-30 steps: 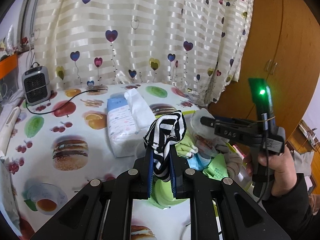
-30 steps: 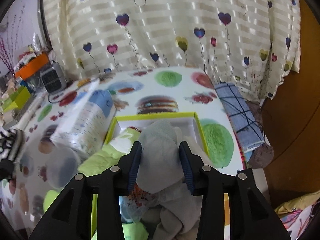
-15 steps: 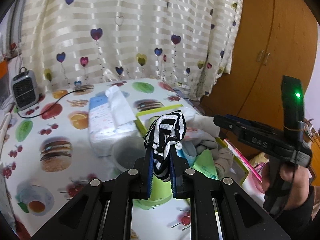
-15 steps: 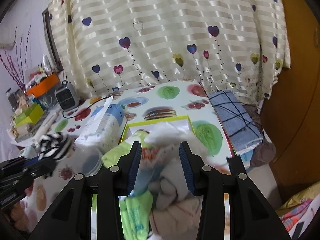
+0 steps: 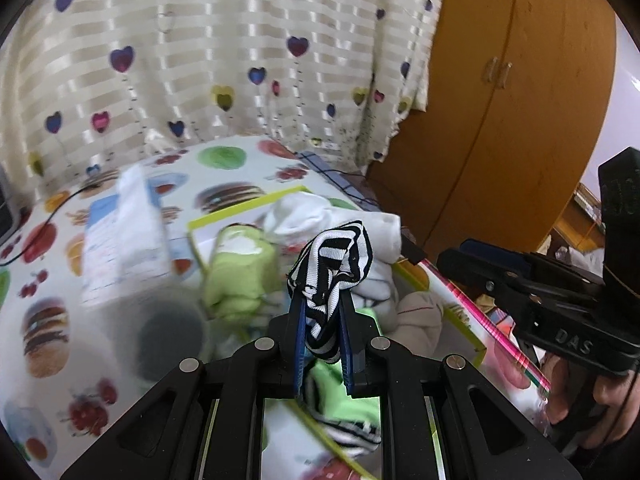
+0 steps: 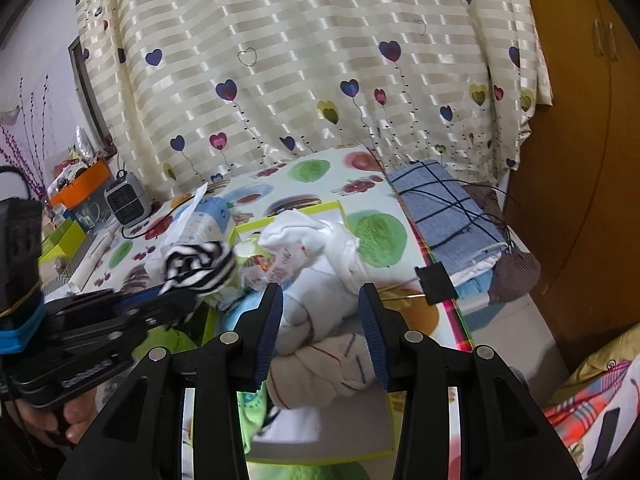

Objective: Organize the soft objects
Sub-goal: 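Lower both socks into the box and open both grippers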

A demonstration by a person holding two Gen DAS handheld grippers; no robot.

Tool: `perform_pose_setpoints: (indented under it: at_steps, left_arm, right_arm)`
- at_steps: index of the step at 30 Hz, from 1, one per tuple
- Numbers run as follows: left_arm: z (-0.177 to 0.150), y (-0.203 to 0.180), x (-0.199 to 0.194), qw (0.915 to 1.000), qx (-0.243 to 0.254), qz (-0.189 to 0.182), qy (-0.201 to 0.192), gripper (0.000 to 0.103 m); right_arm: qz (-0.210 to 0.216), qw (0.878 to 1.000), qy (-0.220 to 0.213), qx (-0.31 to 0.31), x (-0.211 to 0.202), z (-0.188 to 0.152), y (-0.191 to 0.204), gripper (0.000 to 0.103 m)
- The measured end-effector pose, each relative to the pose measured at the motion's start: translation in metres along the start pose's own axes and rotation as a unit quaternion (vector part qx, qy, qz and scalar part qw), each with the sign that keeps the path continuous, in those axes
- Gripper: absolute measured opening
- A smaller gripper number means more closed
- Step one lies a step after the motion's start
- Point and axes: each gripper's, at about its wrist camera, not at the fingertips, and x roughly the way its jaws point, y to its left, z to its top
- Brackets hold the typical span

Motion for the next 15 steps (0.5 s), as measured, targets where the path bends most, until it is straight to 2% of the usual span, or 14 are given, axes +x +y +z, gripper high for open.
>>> perform_pose_setpoints:
  at_steps: [3, 5, 7, 10, 15]
  left_arm:
    - [0.000, -0.002, 0.017, 0.9998, 0.004, -0.013, 0.015, 0.016]
    - [-0.003, -0.002, 0.026, 0.9994, 0.001, -0.017, 0.032, 0.027]
    - [-0.007, -0.002, 0.028, 0.9990, -0.003, -0.021, 0.040, 0.032]
    - [-0.006, -0.006, 0.018, 0.9992, 0.003, -0.028, 0.029, 0.038]
    - [-0.002, -0.007, 0.001, 0.9996, 0.009, -0.023, 0.009, 0.041]
  right_arm:
    - [-0.002, 1.000, 0.000, 0.003, -0.001, -0.001, -0.004, 0.041]
    - [-0.004, 1.000, 0.000, 0.004, -0.001, -0.001, -0.007, 0.041]
    - [-0.004, 1.000, 0.001, 0.004, -0.002, -0.002, -0.008, 0.041]
    - [-0.004, 1.000, 0.000, 0.004, -0.002, -0.002, -0.008, 0.041]
    - [0.001, 1.000, -0.003, 0.003, -0.004, -0.002, -0.008, 0.041]
